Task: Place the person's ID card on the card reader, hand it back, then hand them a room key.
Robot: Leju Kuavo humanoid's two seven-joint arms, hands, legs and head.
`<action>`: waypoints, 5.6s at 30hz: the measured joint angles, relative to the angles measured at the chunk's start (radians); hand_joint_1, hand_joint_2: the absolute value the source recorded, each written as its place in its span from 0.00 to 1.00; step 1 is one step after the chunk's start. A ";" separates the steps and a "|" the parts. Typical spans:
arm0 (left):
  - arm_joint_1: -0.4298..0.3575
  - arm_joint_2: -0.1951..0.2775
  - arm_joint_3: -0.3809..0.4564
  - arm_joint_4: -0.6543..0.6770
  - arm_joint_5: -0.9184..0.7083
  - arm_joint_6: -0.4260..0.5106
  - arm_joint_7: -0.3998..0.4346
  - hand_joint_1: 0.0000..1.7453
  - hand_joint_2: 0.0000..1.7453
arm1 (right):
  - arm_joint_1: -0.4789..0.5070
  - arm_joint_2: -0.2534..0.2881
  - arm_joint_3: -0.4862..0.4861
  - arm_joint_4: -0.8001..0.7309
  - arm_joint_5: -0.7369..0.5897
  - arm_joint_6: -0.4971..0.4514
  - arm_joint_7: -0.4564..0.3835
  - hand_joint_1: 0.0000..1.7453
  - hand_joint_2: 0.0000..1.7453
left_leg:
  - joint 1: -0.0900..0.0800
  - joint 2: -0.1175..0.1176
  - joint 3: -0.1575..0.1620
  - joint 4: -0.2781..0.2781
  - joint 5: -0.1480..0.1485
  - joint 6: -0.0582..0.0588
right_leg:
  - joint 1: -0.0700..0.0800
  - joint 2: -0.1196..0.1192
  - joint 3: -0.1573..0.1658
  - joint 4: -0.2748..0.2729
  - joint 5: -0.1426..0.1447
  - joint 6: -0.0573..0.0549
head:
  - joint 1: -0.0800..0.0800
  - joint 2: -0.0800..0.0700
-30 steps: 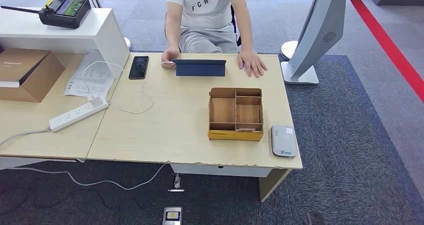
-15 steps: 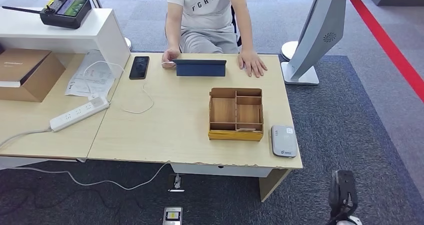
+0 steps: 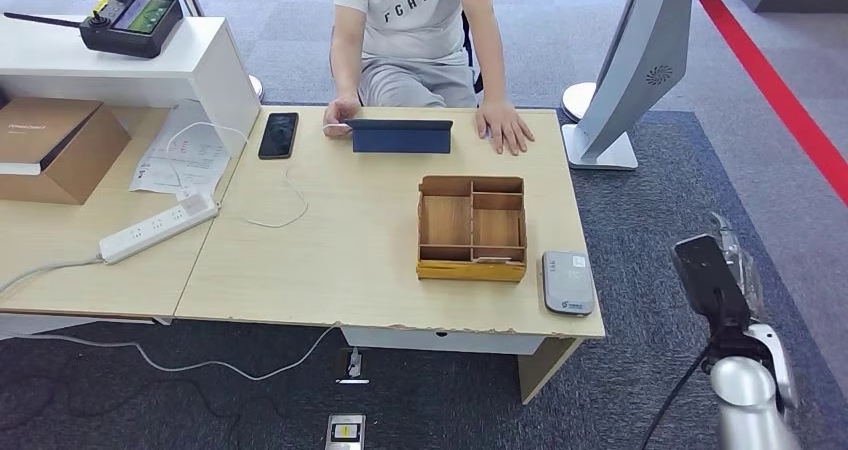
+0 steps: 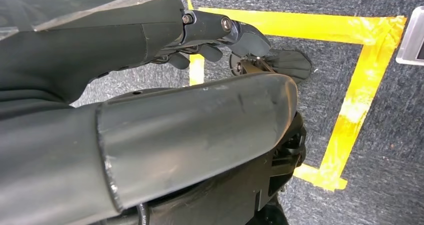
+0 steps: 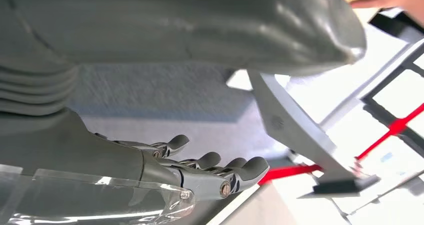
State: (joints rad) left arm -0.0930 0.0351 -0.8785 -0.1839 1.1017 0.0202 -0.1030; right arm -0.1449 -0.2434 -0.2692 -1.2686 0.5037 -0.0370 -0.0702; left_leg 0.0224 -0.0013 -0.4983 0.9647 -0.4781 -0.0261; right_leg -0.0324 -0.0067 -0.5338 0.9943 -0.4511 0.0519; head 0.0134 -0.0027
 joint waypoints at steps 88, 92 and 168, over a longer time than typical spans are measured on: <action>-0.001 0.007 0.000 0.000 0.022 -0.023 -0.001 0.00 0.00 | -0.399 -0.052 0.964 0.182 0.412 0.100 0.115 0.00 1.00 | 0.000 0.000 0.000 0.000 0.000 0.000 | 0.001 0.000 -0.001 0.000 0.000 0.000 | 0.000 0.000; -0.001 0.007 0.000 0.000 0.022 -0.020 -0.001 0.00 0.00 | -0.414 -0.052 0.965 0.212 0.410 0.098 0.110 0.00 1.00 | 0.000 0.000 0.000 0.000 0.000 0.000 | 0.001 0.000 -0.001 0.000 0.000 0.000 | 0.000 0.000; -0.001 0.008 0.000 0.000 0.018 -0.019 0.004 0.00 0.00 | -0.421 -0.058 0.965 0.291 0.389 0.119 0.116 1.00 1.00 | 0.000 -0.001 0.000 0.000 0.000 0.000 | 0.001 0.000 -0.001 0.000 0.000 0.000 | 0.000 0.000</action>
State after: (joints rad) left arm -0.0936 0.0427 -0.8785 -0.1835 1.1200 0.0010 -0.0988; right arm -0.5657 -0.3014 0.6954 -0.9773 0.8923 0.0820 0.0456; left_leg 0.0228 -0.0020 -0.4985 0.9648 -0.4779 -0.0264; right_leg -0.0319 -0.0066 -0.5351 0.9946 -0.4512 0.0518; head 0.0136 -0.0027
